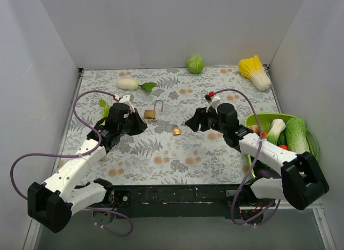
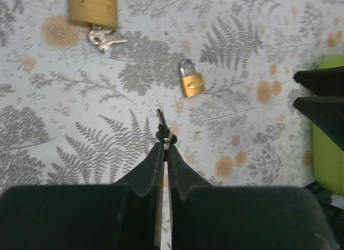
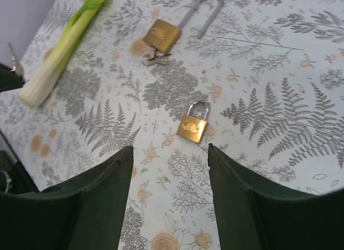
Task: Unlock with the key
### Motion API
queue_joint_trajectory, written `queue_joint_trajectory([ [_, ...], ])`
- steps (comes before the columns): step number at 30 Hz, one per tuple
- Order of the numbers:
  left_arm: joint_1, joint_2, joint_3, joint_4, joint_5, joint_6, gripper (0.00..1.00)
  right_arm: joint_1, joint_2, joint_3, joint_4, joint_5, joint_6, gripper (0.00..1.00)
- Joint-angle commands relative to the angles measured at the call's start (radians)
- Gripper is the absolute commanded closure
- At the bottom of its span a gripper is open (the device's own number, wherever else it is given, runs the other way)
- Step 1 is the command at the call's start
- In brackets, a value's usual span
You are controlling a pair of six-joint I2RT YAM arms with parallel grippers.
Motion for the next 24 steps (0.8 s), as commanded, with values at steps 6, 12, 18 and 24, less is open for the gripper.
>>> queue_joint_trajectory([
  [6,-0.070,-0.094,-0.188,0.477,0.292,-0.079,1.00,0.015,-0.201,-0.157,0.195,-0.254,0.286,0.32],
  [12,-0.156,-0.104,-0.277,0.707,0.315,-0.083,1.00,0.070,-0.339,-0.214,0.216,-0.126,0.397,0.34],
  [18,-0.225,-0.047,-0.276,0.744,0.278,-0.086,1.00,0.113,-0.326,-0.199,0.246,-0.070,0.383,0.39],
  [24,-0.297,0.011,-0.251,0.749,0.217,-0.095,1.00,0.196,-0.275,-0.133,0.235,-0.016,0.313,0.47],
])
